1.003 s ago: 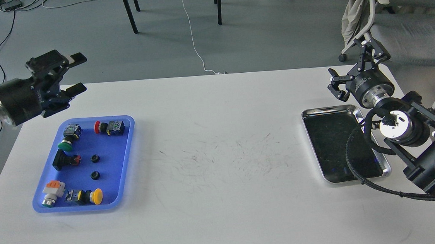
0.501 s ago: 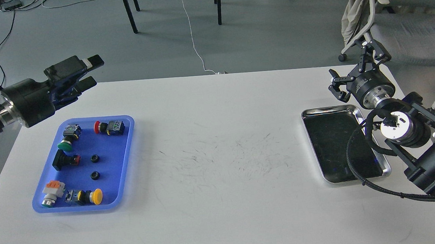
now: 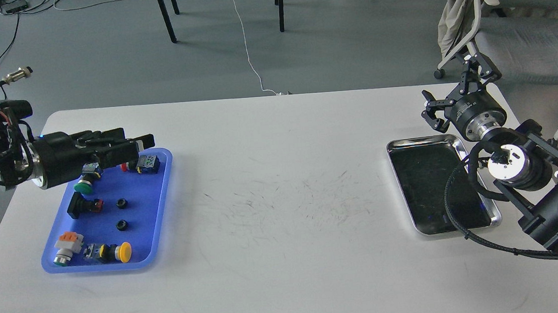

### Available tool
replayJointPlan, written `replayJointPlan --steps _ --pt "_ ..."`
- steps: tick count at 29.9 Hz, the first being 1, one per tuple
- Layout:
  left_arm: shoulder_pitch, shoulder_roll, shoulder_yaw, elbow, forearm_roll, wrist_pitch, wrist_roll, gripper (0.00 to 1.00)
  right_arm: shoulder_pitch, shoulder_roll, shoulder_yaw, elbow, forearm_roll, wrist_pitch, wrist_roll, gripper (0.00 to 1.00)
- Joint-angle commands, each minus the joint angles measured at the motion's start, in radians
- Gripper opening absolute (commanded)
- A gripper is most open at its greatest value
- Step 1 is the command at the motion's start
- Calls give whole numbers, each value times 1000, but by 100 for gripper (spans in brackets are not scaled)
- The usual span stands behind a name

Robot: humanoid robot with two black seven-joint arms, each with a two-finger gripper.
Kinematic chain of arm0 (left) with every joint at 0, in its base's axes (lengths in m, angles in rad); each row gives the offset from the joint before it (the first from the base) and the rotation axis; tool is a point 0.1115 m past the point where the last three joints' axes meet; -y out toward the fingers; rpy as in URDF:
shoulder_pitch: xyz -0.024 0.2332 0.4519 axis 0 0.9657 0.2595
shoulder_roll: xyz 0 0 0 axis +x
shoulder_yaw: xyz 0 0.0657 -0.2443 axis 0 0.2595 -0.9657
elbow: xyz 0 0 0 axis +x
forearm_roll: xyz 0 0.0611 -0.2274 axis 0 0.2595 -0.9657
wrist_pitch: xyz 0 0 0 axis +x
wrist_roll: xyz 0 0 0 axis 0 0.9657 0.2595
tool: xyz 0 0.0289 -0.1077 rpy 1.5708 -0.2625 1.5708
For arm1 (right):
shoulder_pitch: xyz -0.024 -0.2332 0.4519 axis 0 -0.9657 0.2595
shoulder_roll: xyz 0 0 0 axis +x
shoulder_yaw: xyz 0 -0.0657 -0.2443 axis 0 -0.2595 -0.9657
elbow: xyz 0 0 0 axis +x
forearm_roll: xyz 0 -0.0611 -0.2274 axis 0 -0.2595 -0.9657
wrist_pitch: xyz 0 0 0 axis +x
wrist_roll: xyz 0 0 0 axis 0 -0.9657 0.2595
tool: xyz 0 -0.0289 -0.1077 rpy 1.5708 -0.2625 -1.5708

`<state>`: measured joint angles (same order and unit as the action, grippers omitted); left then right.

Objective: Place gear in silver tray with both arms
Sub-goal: 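Raise the left gripper and swing it over the blue tray, then lower the left gripper and grasp a black gear in the blue tray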

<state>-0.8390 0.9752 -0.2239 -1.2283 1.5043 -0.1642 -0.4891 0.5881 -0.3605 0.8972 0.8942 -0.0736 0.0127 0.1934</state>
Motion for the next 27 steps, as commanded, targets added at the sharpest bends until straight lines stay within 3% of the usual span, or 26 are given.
replayJointPlan --steps 1,10,16,22,23,27 --pt "37 -29 3 58 132 52 0 97 1 -2 -1 2 -2 0 0 98" --pt "107 -93 6 231 211 138 0 92 -1 -8 -1 2 -3 0 0 98" --pt "161 -96 5 248 238 193 0 88 -1 -6 -3 2 -6 0 0 98" --pt "162 -96 5 250 238 195 0 88 -1 -5 -3 2 -6 0 0 98" --pt "194 -151 5 329 240 231 0 80 -1 -6 -4 2 -11 0 0 98" --pt "210 -161 5 334 238 235 0 79 1 -8 -4 0 -11 0 0 98"
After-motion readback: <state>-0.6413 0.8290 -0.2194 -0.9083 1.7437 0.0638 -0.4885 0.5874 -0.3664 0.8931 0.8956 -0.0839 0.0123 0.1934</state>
